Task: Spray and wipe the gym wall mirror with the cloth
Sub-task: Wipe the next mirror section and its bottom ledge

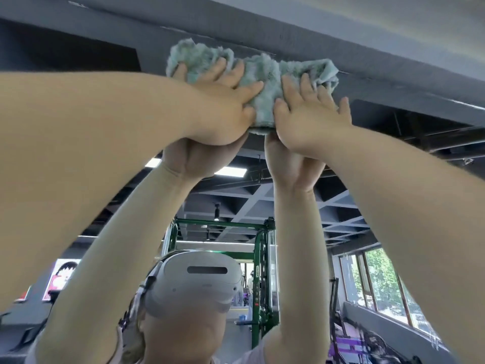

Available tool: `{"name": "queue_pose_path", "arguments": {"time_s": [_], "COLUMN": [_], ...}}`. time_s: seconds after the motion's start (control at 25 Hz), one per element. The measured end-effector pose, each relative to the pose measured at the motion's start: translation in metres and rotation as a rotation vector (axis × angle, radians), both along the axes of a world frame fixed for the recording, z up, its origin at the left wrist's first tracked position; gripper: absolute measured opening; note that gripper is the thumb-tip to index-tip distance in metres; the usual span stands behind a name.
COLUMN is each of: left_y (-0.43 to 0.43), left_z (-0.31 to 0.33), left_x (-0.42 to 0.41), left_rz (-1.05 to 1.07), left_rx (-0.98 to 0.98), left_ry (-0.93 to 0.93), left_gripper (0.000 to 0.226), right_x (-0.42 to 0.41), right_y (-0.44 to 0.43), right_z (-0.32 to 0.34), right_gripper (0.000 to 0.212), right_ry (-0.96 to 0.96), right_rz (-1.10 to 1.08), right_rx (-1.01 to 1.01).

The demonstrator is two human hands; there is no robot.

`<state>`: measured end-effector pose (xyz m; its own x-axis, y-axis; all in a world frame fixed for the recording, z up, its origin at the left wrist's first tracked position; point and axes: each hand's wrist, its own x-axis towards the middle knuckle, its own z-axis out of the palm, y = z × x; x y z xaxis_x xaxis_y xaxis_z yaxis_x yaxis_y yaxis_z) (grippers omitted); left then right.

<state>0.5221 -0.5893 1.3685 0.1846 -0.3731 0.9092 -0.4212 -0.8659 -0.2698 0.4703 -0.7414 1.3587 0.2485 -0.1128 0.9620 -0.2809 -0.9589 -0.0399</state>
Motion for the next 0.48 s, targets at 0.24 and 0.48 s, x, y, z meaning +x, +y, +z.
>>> {"name": "queue_pose_path", "arguments": {"time_s": [0.24, 0.48], "left_y": [0.086, 0.187], "left_z": [-0.032, -0.077], "left_x": [0.021, 0.05], "left_rz": [0.025, 0.059], "left_rx": [-0.006, -0.204], "left_ry": [0.038, 0.126], "left_gripper": [0.053, 0.056], "right_x": [0.017, 0.057], "right_y": [0.085, 0.194], "right_z": [-0.01, -0.055], "right_gripper": [0.055, 0.053], "right_ry": [0.045, 0.089], "right_rz": [0.034, 0.113], "right_rx": [0.018, -0.178]}}
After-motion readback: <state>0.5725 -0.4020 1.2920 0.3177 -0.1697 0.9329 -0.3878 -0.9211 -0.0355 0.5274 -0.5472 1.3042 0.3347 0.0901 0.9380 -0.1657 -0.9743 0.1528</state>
